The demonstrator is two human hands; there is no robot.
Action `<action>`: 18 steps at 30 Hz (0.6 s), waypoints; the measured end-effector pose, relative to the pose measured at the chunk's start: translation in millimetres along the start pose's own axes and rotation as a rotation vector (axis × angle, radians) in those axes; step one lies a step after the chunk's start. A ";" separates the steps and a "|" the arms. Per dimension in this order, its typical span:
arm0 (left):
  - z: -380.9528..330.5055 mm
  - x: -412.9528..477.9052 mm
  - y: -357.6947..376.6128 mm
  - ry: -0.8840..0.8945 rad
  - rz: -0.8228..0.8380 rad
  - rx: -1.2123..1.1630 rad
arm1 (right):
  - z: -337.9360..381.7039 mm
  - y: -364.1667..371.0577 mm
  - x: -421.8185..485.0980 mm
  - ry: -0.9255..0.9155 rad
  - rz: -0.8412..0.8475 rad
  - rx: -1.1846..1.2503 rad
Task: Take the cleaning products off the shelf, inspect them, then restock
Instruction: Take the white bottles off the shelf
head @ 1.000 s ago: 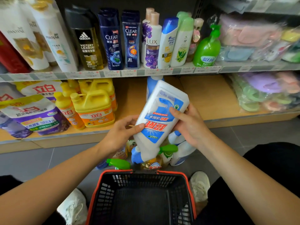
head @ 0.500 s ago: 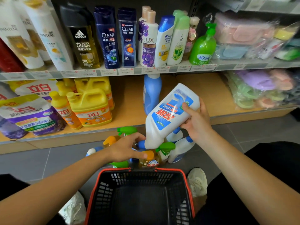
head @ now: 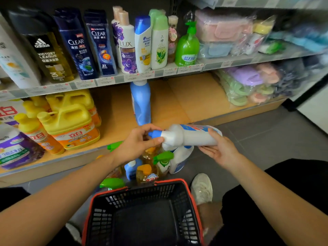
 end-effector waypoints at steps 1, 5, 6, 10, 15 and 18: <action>-2.8 3.0 6.5 0.004 0.012 -0.004 | -4.2 -9.0 3.3 0.036 -0.012 -0.036; -5.2 16.3 34.9 -0.014 0.045 -0.046 | -23.2 -36.9 11.2 0.208 -0.004 -0.268; -4.4 20.3 42.0 -0.019 0.044 -0.052 | -28.9 -41.8 12.2 0.256 0.010 -0.325; 2.0 32.3 76.2 -0.051 0.066 -0.031 | -39.4 -50.2 14.5 0.208 0.027 -0.591; 26.5 40.2 106.1 -0.051 0.123 0.157 | -21.0 -15.3 9.1 -0.407 0.329 -0.661; 45.2 42.1 110.2 -0.083 0.147 0.197 | -25.2 1.8 6.2 -0.610 0.494 -0.818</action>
Point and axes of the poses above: each hand's wrist, its own x-axis towards the middle knuckle, its own y-axis out of the palm, z = x × y, the point moved 5 cm from there along x, towards the middle knuckle, and after that the axes turned 9 degrees about -z, right-handed, at the moved point
